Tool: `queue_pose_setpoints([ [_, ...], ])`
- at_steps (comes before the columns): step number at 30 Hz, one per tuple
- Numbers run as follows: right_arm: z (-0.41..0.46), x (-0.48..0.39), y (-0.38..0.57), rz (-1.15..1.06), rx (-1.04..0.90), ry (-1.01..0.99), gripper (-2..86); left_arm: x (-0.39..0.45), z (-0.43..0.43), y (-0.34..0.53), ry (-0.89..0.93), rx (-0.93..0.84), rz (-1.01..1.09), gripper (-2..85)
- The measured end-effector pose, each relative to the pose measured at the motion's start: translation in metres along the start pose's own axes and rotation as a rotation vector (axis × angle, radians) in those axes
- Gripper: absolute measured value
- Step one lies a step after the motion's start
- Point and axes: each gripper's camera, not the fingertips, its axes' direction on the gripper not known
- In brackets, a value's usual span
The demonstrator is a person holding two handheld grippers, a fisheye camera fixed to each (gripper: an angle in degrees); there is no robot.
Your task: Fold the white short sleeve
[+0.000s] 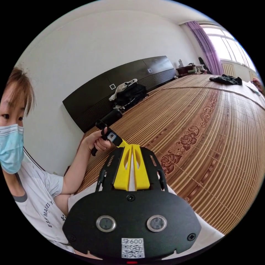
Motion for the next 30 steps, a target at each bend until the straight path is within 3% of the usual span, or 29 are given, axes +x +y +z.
queue_pose_setpoints([
  [4, -0.007, 0.020, 0.007, 0.048, 0.020, -0.074, -0.8, -0.001, 0.003, -0.004, 0.029, 0.008, -0.008, 7.9],
  [11, -0.014, 0.032, 0.011, 0.050, 0.027, -0.096, -0.8, 0.029, 0.015, -0.010, -0.231, -0.017, 0.016, 2.4],
  [20, -0.013, 0.039, 0.009, 0.045, -0.010, -0.103, -0.9, 0.007, 0.006, -0.008, -0.089, 0.031, -0.008, 1.3],
  [30, -0.020, 0.045, 0.004, 0.069, 0.008, -0.121, -0.8, 0.014, 0.009, -0.007, -0.117, 0.060, -0.013, 2.0],
])
